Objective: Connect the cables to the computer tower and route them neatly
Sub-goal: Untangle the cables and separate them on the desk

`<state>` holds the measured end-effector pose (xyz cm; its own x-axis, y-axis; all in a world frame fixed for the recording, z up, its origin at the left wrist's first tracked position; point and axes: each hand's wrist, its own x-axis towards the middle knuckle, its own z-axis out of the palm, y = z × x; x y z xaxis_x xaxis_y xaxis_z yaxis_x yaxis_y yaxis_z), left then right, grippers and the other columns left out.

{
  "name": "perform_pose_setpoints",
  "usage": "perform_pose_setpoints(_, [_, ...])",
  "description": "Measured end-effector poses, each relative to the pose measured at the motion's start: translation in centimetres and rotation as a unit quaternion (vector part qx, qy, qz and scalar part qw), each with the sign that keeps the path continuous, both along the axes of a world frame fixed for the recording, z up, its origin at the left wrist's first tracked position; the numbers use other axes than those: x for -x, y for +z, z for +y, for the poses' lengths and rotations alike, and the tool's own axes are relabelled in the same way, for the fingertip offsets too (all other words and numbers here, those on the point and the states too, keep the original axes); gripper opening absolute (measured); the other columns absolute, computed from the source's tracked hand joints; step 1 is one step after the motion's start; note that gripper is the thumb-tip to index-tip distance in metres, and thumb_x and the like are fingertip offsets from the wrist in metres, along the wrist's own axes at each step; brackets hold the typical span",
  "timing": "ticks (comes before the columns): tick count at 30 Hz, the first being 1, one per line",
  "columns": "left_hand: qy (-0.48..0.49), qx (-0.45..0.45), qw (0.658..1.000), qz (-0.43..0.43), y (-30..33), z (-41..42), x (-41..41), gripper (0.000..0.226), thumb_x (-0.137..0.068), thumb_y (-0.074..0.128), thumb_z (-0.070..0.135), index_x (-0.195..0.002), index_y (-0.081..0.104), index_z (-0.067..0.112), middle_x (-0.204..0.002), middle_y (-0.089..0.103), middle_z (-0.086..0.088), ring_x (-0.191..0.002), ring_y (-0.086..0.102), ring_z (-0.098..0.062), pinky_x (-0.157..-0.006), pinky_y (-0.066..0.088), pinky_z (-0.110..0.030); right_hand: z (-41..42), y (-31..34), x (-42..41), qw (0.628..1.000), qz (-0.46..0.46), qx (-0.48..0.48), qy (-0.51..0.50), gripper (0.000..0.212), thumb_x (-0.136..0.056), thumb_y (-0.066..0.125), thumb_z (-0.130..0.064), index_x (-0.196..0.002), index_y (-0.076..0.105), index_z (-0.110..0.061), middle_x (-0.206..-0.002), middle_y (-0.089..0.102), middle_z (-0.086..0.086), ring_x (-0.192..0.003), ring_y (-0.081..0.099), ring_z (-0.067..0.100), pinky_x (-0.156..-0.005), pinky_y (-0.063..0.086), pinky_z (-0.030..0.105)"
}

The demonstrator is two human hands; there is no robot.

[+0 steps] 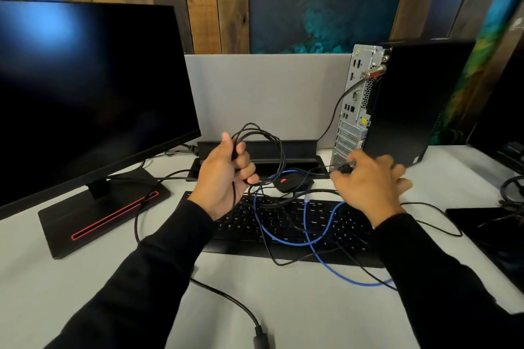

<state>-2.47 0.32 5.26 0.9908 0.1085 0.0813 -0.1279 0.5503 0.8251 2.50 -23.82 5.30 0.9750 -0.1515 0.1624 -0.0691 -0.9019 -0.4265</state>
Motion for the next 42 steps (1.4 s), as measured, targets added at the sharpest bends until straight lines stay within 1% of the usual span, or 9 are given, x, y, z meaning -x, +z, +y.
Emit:
perform_pose_setpoints(4, [-0.028, -0.001, 0.999, -0.021, -0.1, -0.2, 0.0, 0.036, -0.111, 0.032, 0.029, -0.088, 0.055, 0.014, -0.062, 0.026, 0.005, -0.052, 0.025, -0.013, -0.057, 0.039, -0.028, 1.6, -0.6, 0.9, 0.990, -0.040, 0.108, 0.076, 0.064, -0.088, 0.065, -0.056, -0.145, 0.044, -0.037, -0.165, 0.011, 0.022, -0.146, 0.016, 0.047, -0.116, 0.021, 0.060])
perform_pose_setpoints(10, [-0.069, 0.023, 0.997, -0.039, 0.1, -0.2, 0.3, 0.030, -0.107, 0.033, 0.018, -0.096, 0.060, 0.008, -0.066, 0.031, 0.003, -0.054, 0.028, -0.012, -0.062, 0.039, -0.030, 6.0, -1.9, 0.8, 0.892, 0.103, -0.211, 0.385, 0.071, -0.089, 0.067, -0.016, -0.153, 0.042, -0.031, -0.153, 0.051, -0.005, -0.136, 0.049, 0.012, -0.111, 0.037, 0.032])
perform_pose_setpoints(14, [-0.084, 0.062, 0.993, -0.045, 0.5, -0.2, 0.3, 0.027, -0.102, 0.036, 0.018, -0.092, 0.060, 0.009, -0.065, 0.030, 0.003, -0.053, 0.026, -0.012, -0.062, 0.040, -0.029, 6.7, -3.0, 0.1, 0.841, 0.160, -0.352, 0.378, 0.067, -0.086, 0.076, -0.001, -0.143, 0.053, -0.027, -0.140, 0.064, -0.005, -0.135, 0.053, 0.006, -0.118, 0.038, 0.035])
perform_pose_setpoints(18, [-0.104, 0.060, 0.991, -0.057, 0.6, -1.2, 0.6, 0.035, -0.103, 0.043, 0.040, -0.092, 0.059, 0.011, -0.063, 0.022, 0.004, -0.054, 0.022, -0.012, -0.061, 0.039, -0.030, 7.9, -2.6, 0.2, 0.841, 0.067, -0.329, 0.424, 0.020, -0.089, 0.077, -0.008, -0.101, 0.072, -0.023, -0.096, 0.078, -0.004, -0.098, 0.071, 0.003, -0.095, 0.053, 0.024])
perform_pose_setpoints(21, [-0.078, 0.023, 0.994, -0.073, 0.9, -1.4, 0.7, 0.037, -0.105, 0.042, 0.043, -0.094, 0.059, 0.012, -0.062, 0.019, 0.004, -0.054, 0.021, -0.012, -0.062, 0.039, -0.030, 8.4, -2.3, -0.1, 0.837, 0.003, -0.353, 0.418, 0.027, -0.094, 0.066, 0.003, -0.080, 0.070, -0.019, -0.073, 0.069, -0.015, -0.074, 0.062, -0.009, -0.077, 0.048, 0.014])
perform_pose_setpoints(27, [-0.018, -0.024, 0.998, -0.049, 2.3, 0.1, 0.9, 0.031, -0.111, 0.034, 0.025, -0.087, 0.050, 0.013, -0.063, 0.035, 0.002, -0.059, 0.039, -0.015, -0.075, 0.044, -0.031, 6.4, -2.1, -1.5, 0.775, 0.027, -0.540, 0.328, 0.030, -0.100, 0.053, -0.002, -0.088, 0.078, -0.013, -0.080, 0.058, 0.016, -0.058, 0.044, 0.009, -0.062, 0.038, 0.029])
perform_pose_setpoints(33, [0.005, 0.004, 1.000, -0.007, 3.5, 1.2, 1.1, 0.047, -0.104, 0.041, 0.053, -0.076, 0.051, 0.016, -0.060, 0.025, 0.005, -0.056, 0.019, -0.013, -0.067, 0.044, -0.029, 2.7, -1.7, -3.2, 0.802, 0.010, -0.507, 0.315, 0.049, -0.081, 0.079, -0.054, -0.064, 0.056, -0.014, -0.073, 0.034, 0.010, -0.065, 0.036, 0.014, -0.056, 0.036, 0.023])
perform_pose_setpoints(37, [0.038, -0.044, 0.998, 0.021, 3.4, 0.7, 1.3, 0.039, -0.103, 0.053, 0.040, -0.071, 0.050, 0.019, -0.056, 0.029, 0.005, -0.054, 0.023, -0.013, -0.069, 0.044, -0.030, 1.4, -1.7, -3.6, 0.821, -0.035, -0.497, 0.277, 0.061, -0.081, 0.071, -0.053, -0.066, 0.046, 0.001, -0.069, 0.033, 0.005, -0.063, 0.040, 0.011, -0.060, 0.045, 0.024])
perform_pose_setpoints(42, [-0.014, -0.041, 0.999, 0.002, 2.6, 0.8, 1.0, 0.032, -0.107, 0.045, 0.030, -0.084, 0.059, 0.013, -0.057, 0.033, 0.006, -0.056, 0.037, -0.012, -0.074, 0.038, -0.031, 1.3, -1.9, -3.3, 0.896, -0.057, -0.327, 0.294, 0.042, -0.096, 0.065, -0.047, -0.067, 0.070, -0.016, -0.083, 0.071, 0.012, -0.081, 0.067, 0.025, -0.084, 0.054, 0.044])
